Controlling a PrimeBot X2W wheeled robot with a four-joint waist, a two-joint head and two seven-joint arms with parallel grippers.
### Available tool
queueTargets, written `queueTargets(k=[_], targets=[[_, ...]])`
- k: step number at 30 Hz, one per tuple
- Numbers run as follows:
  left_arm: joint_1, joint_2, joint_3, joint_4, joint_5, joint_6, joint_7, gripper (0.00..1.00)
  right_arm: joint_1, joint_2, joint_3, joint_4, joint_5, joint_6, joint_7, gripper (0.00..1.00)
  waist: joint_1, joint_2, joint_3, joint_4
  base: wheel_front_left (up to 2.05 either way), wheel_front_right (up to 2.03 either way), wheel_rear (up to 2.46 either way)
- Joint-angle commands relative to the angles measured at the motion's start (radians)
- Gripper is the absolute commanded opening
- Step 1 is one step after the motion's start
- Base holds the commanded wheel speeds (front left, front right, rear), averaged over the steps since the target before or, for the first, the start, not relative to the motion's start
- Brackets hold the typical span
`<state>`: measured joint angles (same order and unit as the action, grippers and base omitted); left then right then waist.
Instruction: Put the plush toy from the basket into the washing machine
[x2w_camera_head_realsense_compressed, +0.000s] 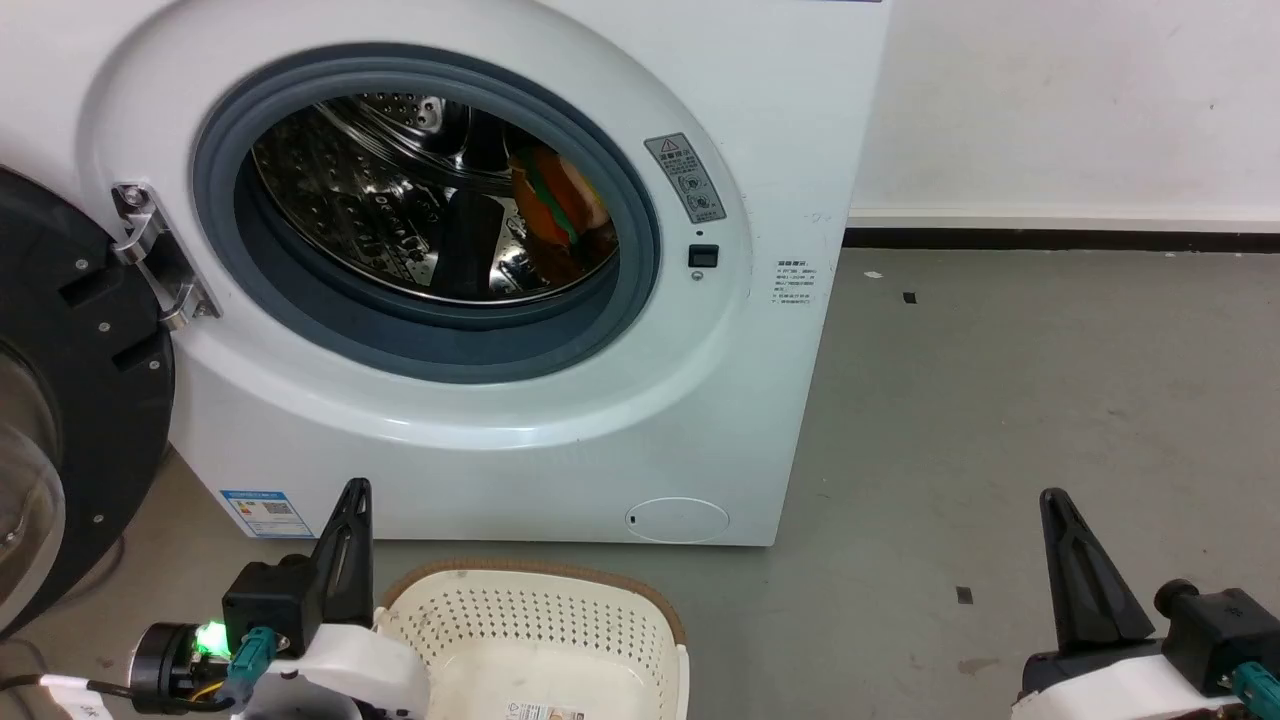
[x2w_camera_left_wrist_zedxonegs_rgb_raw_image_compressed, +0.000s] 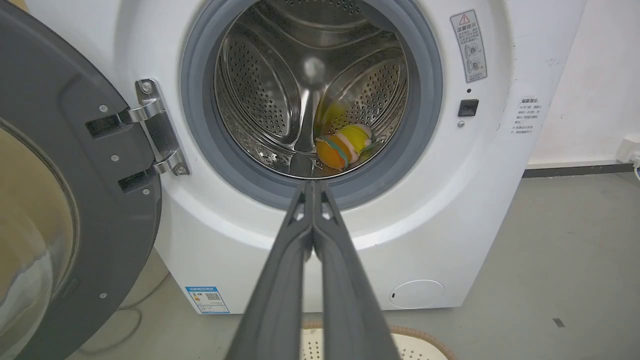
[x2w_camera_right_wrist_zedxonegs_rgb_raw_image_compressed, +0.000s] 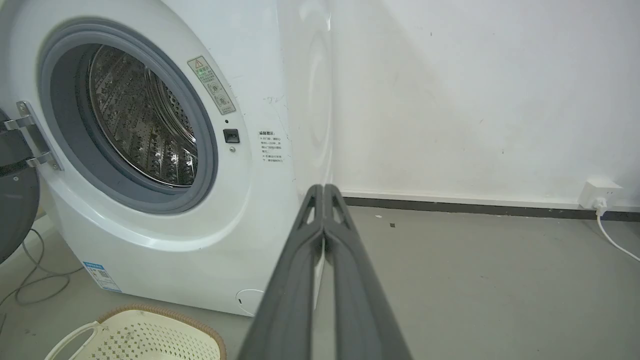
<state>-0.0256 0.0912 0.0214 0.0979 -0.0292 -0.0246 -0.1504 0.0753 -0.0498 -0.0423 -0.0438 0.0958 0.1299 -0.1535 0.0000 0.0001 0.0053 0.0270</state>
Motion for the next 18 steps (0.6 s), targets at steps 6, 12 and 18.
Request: queueTargets(k=[6, 12, 18], targets=[[0.012, -0.006, -0.001, -0.015, 0.008, 0.006, 0.014, 0.0, -0.02, 0.0, 0.006, 0.007, -0.012, 0.0, 0.016, 0.0, 0.0, -0.0001, 0.0, -0.002, 0.0, 0.0, 0.0], [0.013, -0.009, -0.003, -0.022, 0.01, 0.008, 0.027, 0.0, -0.025, 0.0, 0.009, 0.01, -0.019, 0.0, 0.028, 0.0, 0.0, -0.0001, -0.001, -0.004, 0.0, 0.0, 0.0], [0.014, -0.012, -0.005, -0.03, 0.012, 0.009, 0.039, 0.0, -0.03, 0.0, 0.012, 0.013, -0.027, 0.0, 0.041, 0.0, 0.0, -0.0001, -0.001, -0.007, 0.0, 0.0, 0.0]])
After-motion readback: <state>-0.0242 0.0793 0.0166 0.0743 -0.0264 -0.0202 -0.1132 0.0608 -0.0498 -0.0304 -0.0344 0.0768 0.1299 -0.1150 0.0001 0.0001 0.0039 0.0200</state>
